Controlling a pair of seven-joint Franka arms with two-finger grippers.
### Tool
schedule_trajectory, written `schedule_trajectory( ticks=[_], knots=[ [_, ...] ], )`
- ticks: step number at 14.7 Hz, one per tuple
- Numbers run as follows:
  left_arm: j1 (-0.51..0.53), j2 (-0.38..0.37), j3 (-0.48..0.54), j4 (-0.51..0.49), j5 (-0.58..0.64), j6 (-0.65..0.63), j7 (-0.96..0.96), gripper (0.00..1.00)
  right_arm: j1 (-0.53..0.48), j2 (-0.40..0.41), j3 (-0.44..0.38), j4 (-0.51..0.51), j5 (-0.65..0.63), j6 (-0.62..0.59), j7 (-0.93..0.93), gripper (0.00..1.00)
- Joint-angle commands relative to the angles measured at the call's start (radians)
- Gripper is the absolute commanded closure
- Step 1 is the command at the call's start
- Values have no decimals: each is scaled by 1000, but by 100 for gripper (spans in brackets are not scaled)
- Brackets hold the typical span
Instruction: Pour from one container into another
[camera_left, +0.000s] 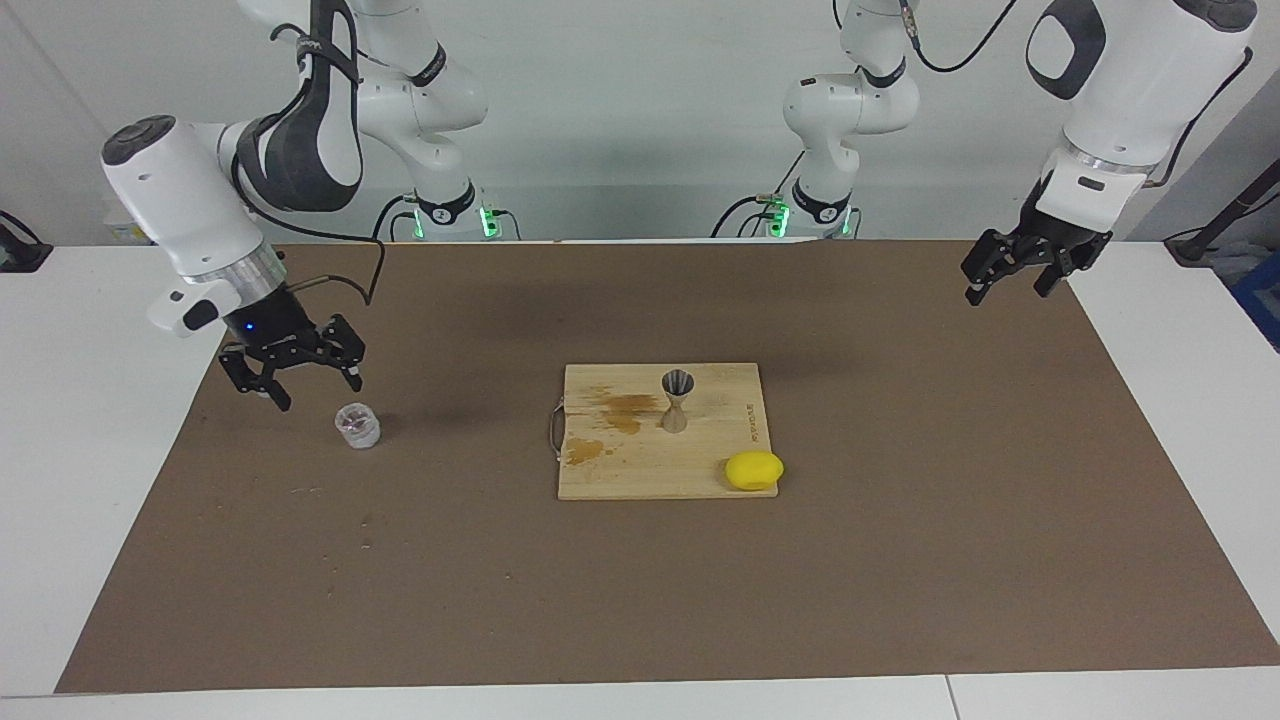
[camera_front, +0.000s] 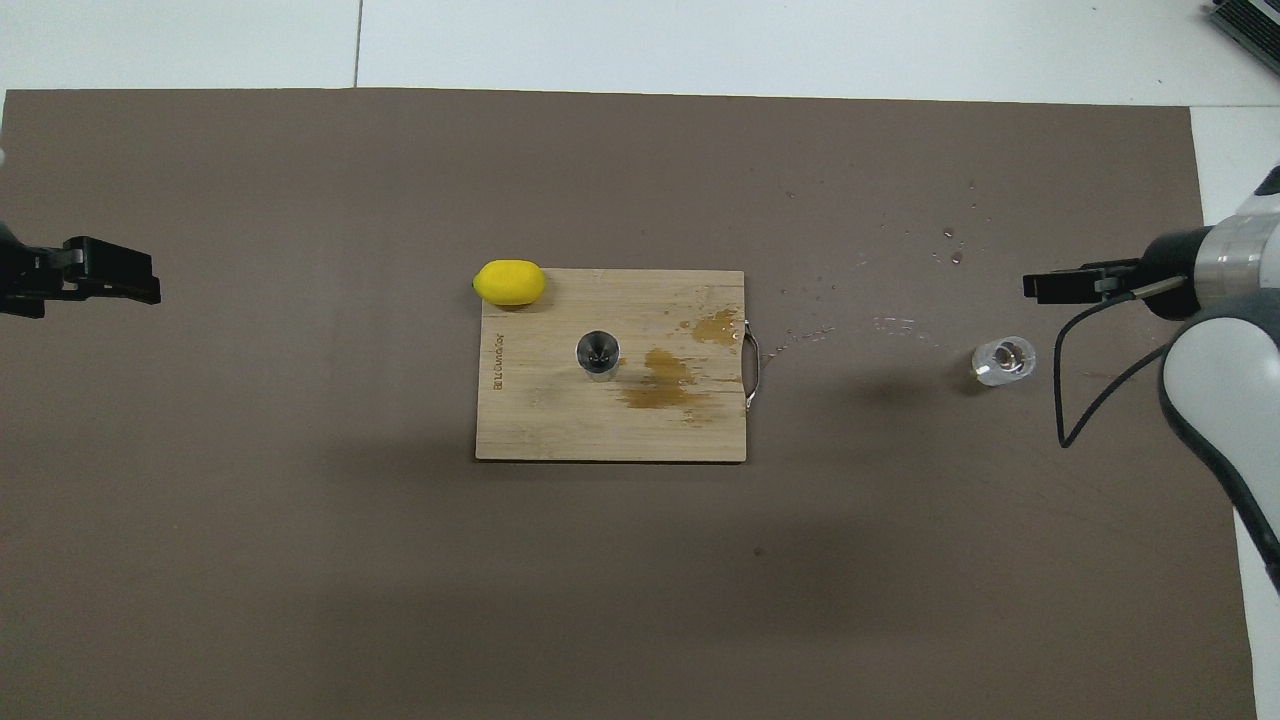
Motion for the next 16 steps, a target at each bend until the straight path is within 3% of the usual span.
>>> schedule_trajectory(
  ticks=[1, 3, 6, 11, 13, 16],
  knots=[
    [5, -4, -1, -2, 11, -9, -15, 0, -80, -63, 81, 13, -81, -122, 137, 0],
    [3, 2, 4, 1, 11, -13, -15, 0, -101, -99, 100, 39, -165, -186, 222, 0],
    [10, 18, 7, 31, 6, -28, -14, 0, -174, -93, 181, 187, -213, -378, 329, 0],
    [16, 19, -1, 45, 11, -62, -14, 0, -165, -80, 184, 376, -231, -637, 386, 0],
    [16, 19, -6, 71, 14, -90, -14, 0, -167, -100, 186, 383, -228, -699, 380, 0],
    [17, 13, -24, 79, 16, -99, -14, 0, -174, -137, 181, 321, -217, -698, 374, 0]
  ],
)
